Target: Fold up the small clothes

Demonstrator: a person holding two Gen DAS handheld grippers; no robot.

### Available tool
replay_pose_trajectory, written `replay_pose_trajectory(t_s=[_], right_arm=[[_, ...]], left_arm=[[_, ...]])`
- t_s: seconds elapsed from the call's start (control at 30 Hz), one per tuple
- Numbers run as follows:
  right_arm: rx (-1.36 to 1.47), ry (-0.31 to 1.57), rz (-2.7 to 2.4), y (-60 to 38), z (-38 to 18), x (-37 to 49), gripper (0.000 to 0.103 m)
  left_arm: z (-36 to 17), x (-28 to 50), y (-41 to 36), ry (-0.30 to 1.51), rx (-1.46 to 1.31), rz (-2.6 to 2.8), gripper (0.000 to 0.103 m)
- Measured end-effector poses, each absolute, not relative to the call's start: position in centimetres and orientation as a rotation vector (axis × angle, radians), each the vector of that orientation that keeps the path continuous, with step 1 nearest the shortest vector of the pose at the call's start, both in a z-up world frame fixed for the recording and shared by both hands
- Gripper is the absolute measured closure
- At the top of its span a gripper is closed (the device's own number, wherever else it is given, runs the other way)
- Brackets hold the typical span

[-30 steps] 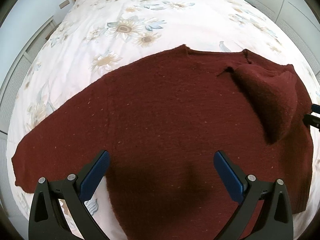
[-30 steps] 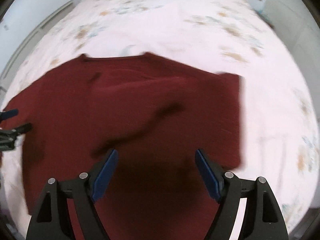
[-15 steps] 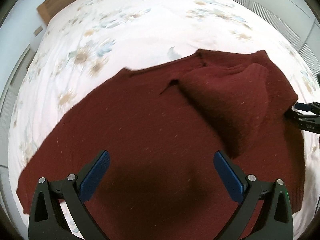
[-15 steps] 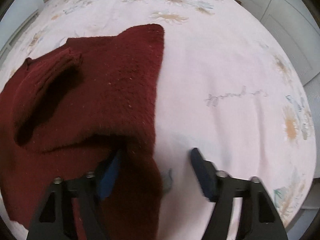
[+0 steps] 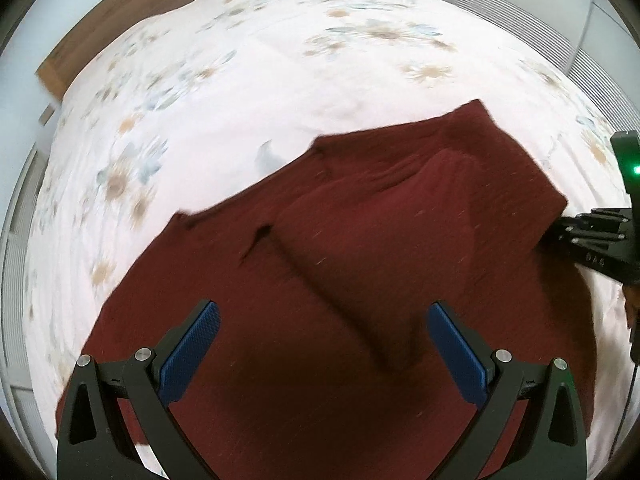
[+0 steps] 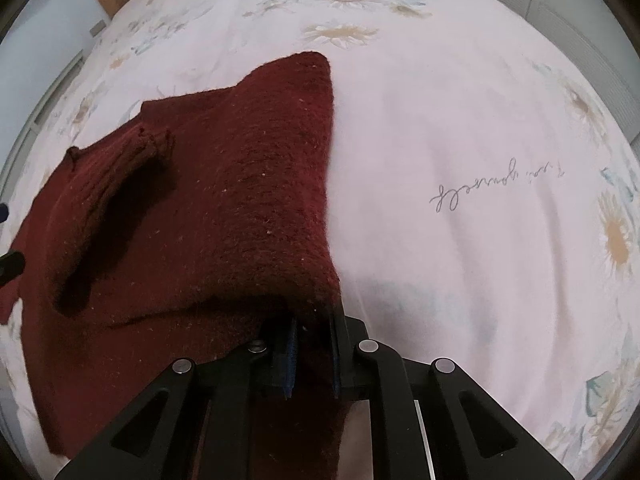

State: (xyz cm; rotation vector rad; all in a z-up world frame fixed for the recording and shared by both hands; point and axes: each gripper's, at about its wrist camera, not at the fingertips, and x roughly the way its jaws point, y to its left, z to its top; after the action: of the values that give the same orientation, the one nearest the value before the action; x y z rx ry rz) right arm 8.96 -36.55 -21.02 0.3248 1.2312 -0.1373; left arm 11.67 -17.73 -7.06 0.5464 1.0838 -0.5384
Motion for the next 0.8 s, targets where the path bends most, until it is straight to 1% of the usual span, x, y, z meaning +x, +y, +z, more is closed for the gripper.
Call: replay_pose_trajectory(t_s=[0.27, 0.43, 0.5, 0.57, 0.6, 0.63, 0.67, 0.73, 0.8], right_arm=[[0.323, 1.235, -0.124, -37.1, -21.5, 9.2, 0.089], [0.36, 1.234, -0.115, -37.6, -21.9, 9.3, 0.089], [0.367, 1.233, -0.115, -37.8, -22.0, 9.3, 0.089], [0.371, 1.232, -0.114, -37.8, -22.1, 9.3, 0.089], [0.374, 1.231, -0.113, -37.9, -22.1, 9.3, 0.089], [0.375, 1.23, -0.112, -38.0, -22.1, 9.3, 0.089], [0.379, 1.229, -0.112, -38.0, -22.1, 9.2, 0.089], [0.386, 1.227, -0.112, -38.2, -22.0, 9.1, 0.089], [0.39, 1.224, -0.114, -38.3, -22.0, 9.0, 0.089]], left_arm=[[-10.1, 12.3, -24.1, 1.134, 0.616, -0.599, 0.001], [-12.4, 13.0, -26.2, 1.181, 0.663, -0.562, 0.002], [-13.4, 13.3, -26.8, 1.193, 0.688, -0.542, 0.013], [-14.5, 13.8, -26.8, 1.229, 0.719, -0.513, 0.051], [-14.8, 14.0, -26.7, 1.245, 0.726, -0.504, 0.058], [-15.0, 14.4, -26.3, 1.266, 0.711, -0.516, 0.072], [-15.0, 14.5, -25.9, 1.267, 0.698, -0.524, 0.082], [-14.4, 15.2, -24.7, 1.245, 0.676, -0.513, 0.087], [-13.7, 15.8, -22.7, 1.229, 0.649, -0.511, 0.088]])
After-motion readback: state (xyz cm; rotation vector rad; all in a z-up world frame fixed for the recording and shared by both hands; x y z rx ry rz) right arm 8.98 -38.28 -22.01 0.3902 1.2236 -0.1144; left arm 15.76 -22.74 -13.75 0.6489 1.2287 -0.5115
